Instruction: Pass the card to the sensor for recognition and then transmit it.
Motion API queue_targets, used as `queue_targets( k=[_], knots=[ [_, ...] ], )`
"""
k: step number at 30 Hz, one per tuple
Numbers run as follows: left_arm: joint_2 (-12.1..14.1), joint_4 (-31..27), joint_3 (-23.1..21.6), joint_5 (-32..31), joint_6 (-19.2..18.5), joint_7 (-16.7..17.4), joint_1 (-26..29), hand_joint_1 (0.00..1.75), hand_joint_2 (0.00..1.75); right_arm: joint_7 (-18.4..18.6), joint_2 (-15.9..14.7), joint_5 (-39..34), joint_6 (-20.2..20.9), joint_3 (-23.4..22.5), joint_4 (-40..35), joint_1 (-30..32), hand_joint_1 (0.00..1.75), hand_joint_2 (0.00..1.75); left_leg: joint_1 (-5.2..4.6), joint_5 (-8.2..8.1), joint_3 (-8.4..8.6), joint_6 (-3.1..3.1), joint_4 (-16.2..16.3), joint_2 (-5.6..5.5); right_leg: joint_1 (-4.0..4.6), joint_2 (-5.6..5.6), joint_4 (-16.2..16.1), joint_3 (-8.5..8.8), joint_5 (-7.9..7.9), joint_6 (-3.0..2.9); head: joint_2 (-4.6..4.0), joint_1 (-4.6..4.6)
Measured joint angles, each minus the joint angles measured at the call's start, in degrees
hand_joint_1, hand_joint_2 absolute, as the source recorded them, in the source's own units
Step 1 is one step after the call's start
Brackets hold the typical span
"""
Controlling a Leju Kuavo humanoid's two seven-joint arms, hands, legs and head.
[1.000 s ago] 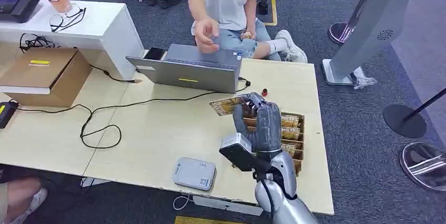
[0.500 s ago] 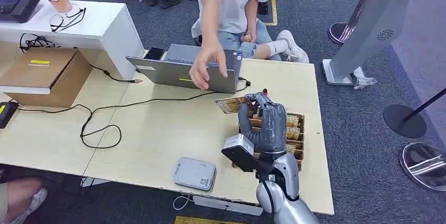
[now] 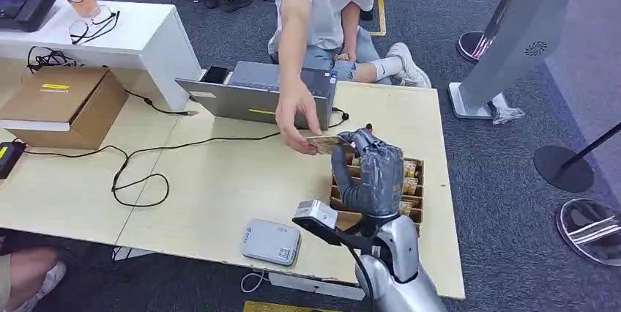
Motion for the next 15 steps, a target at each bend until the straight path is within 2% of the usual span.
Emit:
queue_targets(
  k=[15],
  knots=[
    [-0.1,0.0,-0.9,-0.1,0.0,0.0,-0.1,0.0,0.0,0.5,0.0,0.4,1.0,1.1,0.9,-0.4,1.75,1.75,0.0,0.0,0.0,0.0,0.0,0.0,0.0,-0.01,0.0,0.0,0.0,0.0,0.0,0.0]
  ],
)
